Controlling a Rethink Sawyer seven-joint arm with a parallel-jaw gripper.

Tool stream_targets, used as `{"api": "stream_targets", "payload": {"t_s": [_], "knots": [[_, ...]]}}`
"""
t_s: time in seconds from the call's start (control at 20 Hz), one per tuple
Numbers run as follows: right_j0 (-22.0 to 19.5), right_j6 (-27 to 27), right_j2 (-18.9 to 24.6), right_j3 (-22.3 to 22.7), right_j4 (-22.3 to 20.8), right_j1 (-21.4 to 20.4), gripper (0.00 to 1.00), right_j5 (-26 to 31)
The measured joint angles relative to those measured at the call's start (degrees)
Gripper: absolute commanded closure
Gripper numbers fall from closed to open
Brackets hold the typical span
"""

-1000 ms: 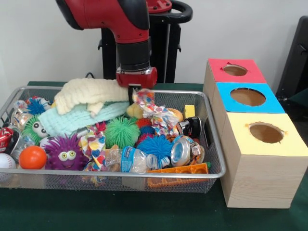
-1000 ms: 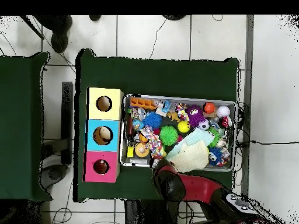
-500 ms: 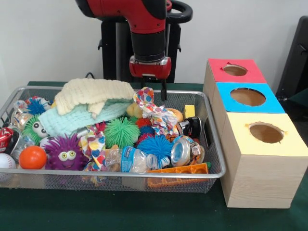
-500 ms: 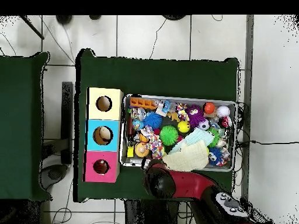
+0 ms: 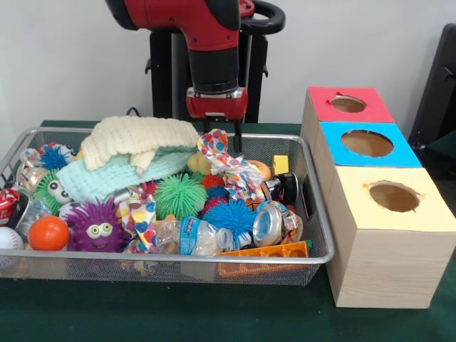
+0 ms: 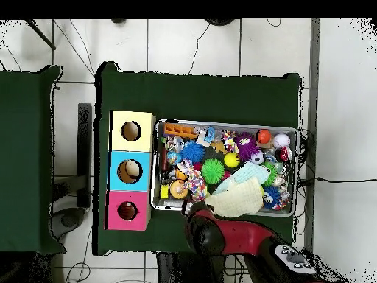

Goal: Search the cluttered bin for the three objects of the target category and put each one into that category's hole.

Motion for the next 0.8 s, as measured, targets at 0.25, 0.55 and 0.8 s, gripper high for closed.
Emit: {"api": "stream_targets", "payload": {"t_s": [0.25, 0.55, 0.8], "knots": [[-1.6, 0.0, 0.0, 0.0, 0.0, -2.2, 0.0, 5.2], [-2.2, 0.0, -0.2, -0.3, -1.5, -6.4, 0.0, 11.0], [0.0, 0.0, -0.5, -2.1, -7.8, -7.6, 0.0, 8.4]]}}
